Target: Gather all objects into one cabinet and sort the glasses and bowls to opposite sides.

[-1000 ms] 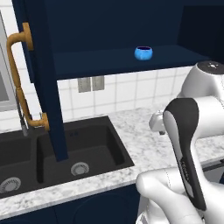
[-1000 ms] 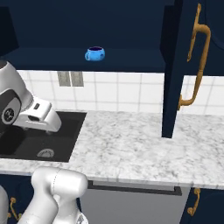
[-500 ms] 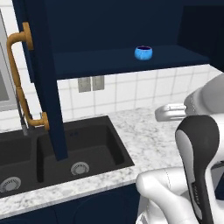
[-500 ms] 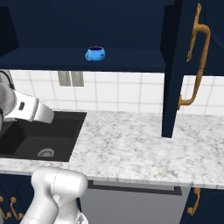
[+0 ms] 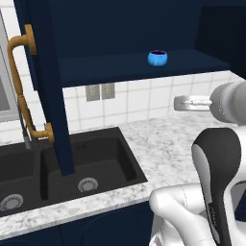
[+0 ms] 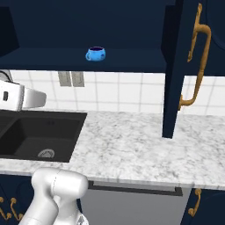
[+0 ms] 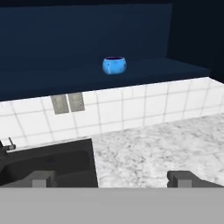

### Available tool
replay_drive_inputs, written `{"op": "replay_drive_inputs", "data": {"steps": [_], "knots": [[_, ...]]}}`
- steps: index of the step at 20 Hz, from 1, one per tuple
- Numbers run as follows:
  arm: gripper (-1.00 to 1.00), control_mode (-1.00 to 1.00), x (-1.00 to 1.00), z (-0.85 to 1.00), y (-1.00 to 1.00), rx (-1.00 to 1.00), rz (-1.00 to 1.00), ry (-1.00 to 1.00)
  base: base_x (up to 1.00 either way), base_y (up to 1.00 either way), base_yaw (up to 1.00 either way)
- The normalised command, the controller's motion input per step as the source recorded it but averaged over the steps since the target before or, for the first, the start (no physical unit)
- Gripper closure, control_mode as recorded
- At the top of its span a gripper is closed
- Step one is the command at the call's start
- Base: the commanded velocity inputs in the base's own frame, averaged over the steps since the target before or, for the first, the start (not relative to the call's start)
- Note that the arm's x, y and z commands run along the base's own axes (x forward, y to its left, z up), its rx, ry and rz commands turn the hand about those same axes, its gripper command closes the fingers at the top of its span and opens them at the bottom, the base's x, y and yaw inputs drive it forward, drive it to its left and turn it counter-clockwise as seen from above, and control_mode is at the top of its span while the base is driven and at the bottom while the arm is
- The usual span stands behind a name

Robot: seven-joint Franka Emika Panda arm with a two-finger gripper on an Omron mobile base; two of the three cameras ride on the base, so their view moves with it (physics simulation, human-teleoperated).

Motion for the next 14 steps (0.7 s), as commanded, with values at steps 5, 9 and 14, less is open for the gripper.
{"op": "replay_drive_inputs", "data": {"steps": [5,9,14], "knots": [[-1.00,-1.00,0.30,0.28,0.01,0.00,-0.01,-0.11,0.00,0.00,0.00],[-1.00,-1.00,0.44,0.18,0.00,0.00,0.00,0.00,0.00,0.00,0.00],[-1.00,-1.00,0.40,0.12,0.00,0.00,-0.01,0.00,0.00,0.00,0.00]]}}
